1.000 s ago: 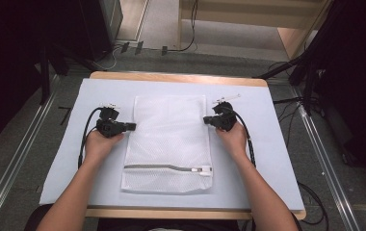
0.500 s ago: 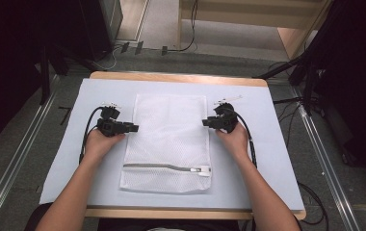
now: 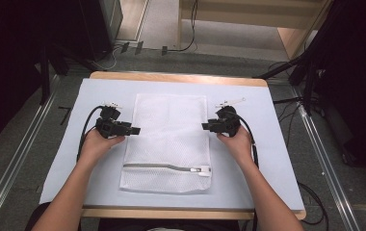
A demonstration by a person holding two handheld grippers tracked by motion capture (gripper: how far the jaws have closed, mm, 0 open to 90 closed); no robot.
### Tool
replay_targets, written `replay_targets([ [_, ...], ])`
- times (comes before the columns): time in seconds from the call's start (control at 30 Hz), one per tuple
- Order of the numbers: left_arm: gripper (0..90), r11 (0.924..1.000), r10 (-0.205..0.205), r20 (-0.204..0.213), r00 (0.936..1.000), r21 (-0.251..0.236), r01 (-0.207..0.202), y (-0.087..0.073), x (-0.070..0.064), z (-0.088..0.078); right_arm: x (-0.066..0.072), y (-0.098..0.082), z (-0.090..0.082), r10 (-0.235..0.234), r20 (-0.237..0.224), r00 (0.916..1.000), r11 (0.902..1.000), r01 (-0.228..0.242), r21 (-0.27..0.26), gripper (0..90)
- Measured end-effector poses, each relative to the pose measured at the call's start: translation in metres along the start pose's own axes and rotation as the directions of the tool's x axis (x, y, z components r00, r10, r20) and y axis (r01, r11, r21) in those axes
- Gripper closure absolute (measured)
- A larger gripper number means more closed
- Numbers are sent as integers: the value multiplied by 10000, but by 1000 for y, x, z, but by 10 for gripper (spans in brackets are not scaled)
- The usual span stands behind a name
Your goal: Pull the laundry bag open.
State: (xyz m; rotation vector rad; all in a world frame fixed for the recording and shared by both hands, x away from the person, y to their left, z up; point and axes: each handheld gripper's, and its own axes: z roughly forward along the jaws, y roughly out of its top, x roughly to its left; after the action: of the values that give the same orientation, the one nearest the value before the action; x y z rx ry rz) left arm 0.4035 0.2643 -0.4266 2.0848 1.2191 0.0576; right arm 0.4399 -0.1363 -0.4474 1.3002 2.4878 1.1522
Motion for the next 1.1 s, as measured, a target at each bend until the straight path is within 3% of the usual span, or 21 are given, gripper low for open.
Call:
replay_targets([
  [0.3, 392, 9984, 559, 645, 9964, -102, -553, -1, -29, -8, 25, -17, -15, -520, -555, 9971, 9986, 522, 22, 610],
  [0.5, 390, 9953, 966, 804, 9921, -43, -966, -3, -46, -7, 41, -29, -24, -702, -844, 9940, 9975, 704, 0, 610],
  [0.9, 392, 9852, 1707, 1137, 9787, -58, -1711, -8, -82, -2, 62, -57, -35, -872, -1220, 9887, 9952, 919, 336, 657],
  [1.1, 397, 9824, 1855, 1342, 9734, -55, -1865, -9, -93, 5, 66, -69, -39, -1034, -1299, 9861, 9931, 1097, 421, 681],
])
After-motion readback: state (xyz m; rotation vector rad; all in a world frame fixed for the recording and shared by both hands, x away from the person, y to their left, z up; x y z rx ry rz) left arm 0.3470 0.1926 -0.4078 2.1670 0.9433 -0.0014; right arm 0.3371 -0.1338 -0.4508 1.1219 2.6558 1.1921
